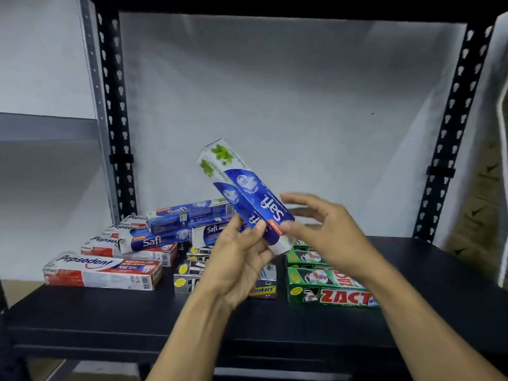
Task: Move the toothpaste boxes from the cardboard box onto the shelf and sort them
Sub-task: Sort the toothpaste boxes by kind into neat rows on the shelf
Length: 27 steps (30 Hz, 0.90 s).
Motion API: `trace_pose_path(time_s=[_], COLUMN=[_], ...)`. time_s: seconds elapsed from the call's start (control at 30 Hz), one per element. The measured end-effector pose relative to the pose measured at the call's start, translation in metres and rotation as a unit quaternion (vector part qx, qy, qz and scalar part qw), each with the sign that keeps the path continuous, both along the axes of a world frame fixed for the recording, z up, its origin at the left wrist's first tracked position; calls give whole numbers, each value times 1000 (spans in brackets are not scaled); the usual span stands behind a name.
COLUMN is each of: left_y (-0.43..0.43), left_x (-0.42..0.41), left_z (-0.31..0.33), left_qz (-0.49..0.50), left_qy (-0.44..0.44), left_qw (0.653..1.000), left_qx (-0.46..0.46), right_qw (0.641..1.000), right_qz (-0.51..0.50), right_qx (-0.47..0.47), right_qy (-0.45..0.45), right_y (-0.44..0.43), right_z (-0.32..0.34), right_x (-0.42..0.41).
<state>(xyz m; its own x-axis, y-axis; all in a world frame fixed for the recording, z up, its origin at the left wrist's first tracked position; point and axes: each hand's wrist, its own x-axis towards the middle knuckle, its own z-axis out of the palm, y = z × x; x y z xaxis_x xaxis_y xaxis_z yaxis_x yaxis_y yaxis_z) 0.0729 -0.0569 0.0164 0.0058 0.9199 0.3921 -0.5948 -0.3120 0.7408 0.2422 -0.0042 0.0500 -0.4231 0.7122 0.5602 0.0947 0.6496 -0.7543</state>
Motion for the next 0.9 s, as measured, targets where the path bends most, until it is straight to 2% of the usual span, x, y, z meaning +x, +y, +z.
trace_pose_path(time_s=[0.07,0.2,0.33,0.43,0.57,0.67,0.8,0.9], left_y=[4,10,13,12,18,29,35,36], left_x=[10,27,35,41,53,44,28,31], left_z=[3,0,1,7,17,30,50,60], left_qz=[-12,-3,62,70,137,164,73,12], left_qy=[-14,39,74,75,133,204,315,435], left_qw=[1000,999,994,994,981,965,943,899], left_qx=[-4,-28,-48,-41,-25,-29,-71,-59], right_qw=[1000,997,992,986,980,989,968,950], right_qz=[-16,-70,-112,-143,-156,-93,-157,-198], right_qx=[15,26,50,85,123,114,194,223], right_qy=[-13,-2,-2,25,25,20,-28,-97], right_y=[-3,-6,-5,-9,-23,-29,-14,3], right_z=[-20,-41,-52,-61,-74,-66,-45,-23], right_x=[8,27,48,51,44,56,86,108])
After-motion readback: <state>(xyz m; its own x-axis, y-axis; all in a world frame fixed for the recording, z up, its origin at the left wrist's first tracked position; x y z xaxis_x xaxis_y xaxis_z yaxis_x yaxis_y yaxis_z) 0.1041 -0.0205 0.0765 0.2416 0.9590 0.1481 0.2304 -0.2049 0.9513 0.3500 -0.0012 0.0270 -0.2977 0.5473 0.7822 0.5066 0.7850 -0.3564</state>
